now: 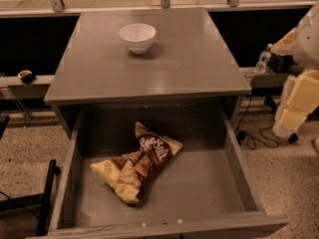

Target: Pick brown chip bag from top drawer and place on counter

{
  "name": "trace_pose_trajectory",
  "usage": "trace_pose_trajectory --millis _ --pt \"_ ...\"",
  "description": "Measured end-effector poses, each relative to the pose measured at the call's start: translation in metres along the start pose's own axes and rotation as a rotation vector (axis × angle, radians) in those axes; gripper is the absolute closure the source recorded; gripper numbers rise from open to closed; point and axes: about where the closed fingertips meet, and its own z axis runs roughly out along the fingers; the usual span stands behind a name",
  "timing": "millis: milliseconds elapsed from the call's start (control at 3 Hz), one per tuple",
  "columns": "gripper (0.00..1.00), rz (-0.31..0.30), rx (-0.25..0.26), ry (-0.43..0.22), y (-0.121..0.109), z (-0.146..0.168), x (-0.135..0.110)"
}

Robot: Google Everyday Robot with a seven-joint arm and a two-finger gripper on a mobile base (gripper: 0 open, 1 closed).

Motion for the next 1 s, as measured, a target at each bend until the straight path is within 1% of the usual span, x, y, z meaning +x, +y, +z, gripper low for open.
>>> trace_pose_trajectory --millis 333,667,1000 --pt "0.0 0.0 0.0 0.0 0.0 0.0 0.0" --pt "0.0 -0.077 -0.049 -0.018 0.02 0.035 -0.027" --pt "0.0 -0.286 -0.09 -0.097 0.07 0.082 -0.085"
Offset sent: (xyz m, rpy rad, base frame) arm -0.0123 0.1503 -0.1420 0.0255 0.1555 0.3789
